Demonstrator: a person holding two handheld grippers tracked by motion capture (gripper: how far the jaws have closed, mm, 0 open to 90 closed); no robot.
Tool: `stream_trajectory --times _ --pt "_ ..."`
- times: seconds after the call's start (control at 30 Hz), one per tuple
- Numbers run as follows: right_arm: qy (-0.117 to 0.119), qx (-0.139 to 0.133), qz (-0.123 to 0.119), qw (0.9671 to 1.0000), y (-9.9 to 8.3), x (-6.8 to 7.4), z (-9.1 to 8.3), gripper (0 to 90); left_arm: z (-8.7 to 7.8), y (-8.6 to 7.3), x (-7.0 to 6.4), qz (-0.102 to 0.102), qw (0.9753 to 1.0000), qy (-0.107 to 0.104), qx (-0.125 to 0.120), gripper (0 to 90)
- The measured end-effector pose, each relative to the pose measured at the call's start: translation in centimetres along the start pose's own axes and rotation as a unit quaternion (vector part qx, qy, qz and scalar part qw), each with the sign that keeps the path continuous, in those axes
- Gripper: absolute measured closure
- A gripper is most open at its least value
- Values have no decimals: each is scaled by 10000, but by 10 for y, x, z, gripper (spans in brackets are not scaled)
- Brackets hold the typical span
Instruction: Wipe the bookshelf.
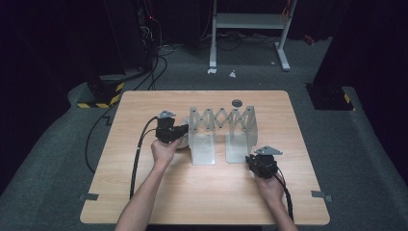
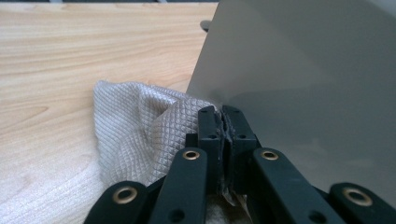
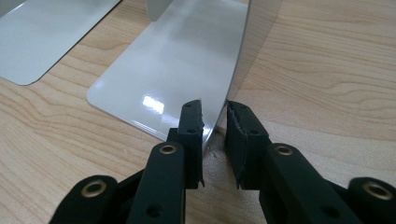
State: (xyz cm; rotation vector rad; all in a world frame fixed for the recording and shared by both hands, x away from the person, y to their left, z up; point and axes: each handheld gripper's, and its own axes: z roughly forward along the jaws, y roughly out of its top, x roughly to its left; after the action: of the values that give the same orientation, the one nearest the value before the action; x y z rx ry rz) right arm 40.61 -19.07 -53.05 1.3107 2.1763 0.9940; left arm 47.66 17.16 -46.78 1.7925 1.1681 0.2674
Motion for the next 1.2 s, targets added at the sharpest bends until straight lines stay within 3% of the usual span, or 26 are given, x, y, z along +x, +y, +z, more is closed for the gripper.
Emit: stream_trajectory --times 0.2,0.4,0.53,0.8,1.0,1.2 --pt "-3 1 -2 10000 0 0 0 761 13 -12 6 -135 9998 22 166 868" --pt "-7 3 -4 10000 0 0 0 761 26 -23 11 -138 9989 107 438 868" --pt "-7 2 -5 10000 0 0 0 762 26 -24 10 -170 9988 101 443 867" --pt "-4 1 -1 10000 0 0 0 762 -9 7 -2 86 9999 -34 -69 868" --pt "4 1 -1 10000 0 0 0 761 -33 34 -12 244 9985 -152 -467 868" --pt "11 1 1 10000 0 0 0 762 -46 55 -17 319 9967 -227 -704 868"
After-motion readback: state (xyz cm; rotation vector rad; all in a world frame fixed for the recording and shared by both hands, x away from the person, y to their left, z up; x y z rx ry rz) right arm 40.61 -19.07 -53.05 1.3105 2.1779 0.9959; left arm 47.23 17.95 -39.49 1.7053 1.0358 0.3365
